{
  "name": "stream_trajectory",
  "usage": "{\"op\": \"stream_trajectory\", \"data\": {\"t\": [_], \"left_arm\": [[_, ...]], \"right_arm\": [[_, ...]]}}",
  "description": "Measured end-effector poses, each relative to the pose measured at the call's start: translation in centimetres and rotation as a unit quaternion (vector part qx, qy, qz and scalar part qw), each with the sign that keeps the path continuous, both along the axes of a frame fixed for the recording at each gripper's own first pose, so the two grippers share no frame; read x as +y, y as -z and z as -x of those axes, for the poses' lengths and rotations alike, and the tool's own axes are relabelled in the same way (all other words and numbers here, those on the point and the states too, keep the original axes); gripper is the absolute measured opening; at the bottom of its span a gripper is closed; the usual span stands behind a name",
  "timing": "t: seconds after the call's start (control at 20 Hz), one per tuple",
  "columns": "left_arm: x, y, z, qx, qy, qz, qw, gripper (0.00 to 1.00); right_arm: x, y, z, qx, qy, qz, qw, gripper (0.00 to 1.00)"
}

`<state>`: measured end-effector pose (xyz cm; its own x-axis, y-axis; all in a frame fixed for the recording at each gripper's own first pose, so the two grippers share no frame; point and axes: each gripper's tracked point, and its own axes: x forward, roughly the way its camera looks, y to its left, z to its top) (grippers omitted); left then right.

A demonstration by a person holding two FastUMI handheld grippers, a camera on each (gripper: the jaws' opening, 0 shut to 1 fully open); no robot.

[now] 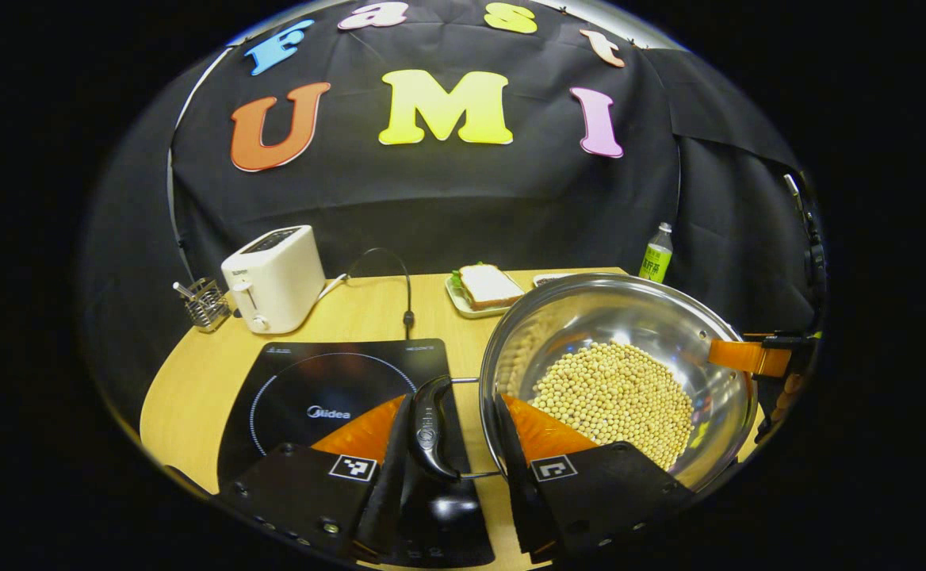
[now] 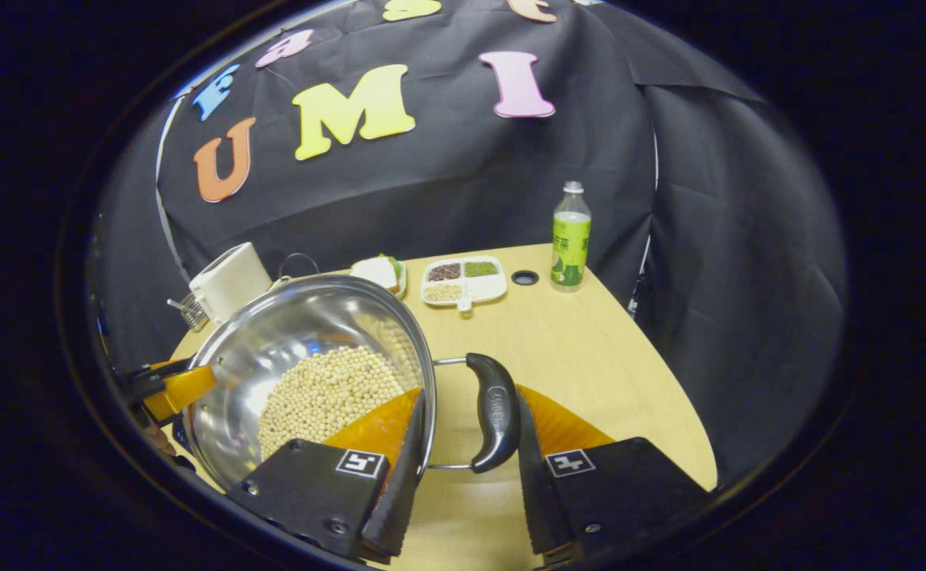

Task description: First push the handle of the pot to place it horizontally, then grasp the pot with both hands and set it on the induction cooktop.

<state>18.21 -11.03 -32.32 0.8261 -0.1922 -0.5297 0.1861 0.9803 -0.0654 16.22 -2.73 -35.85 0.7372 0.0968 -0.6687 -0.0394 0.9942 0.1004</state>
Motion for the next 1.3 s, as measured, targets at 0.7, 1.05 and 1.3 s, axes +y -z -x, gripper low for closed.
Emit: {"op": "stream_trajectory", "data": {"t": [0.7, 1.05, 1.3], "left_arm": [[18.0, -4.7, 0.9, -0.043, -0.107, -0.009, 0.993, 0.55], [23.7, -5.6, -1.7, -0.053, -0.143, -0.013, 0.988, 0.55], [25.0, -2.6, -4.5, -0.024, -0.142, -0.001, 0.99, 0.55]], "right_arm": [[19.2, -4.2, -0.7, -0.008, -0.096, -0.018, 0.995, 0.59], [25.8, -4.4, -3.6, 0.005, -0.116, -0.022, 0.993, 0.59], [27.5, -2.2, -5.4, 0.022, -0.106, -0.01, 0.994, 0.59]]}}
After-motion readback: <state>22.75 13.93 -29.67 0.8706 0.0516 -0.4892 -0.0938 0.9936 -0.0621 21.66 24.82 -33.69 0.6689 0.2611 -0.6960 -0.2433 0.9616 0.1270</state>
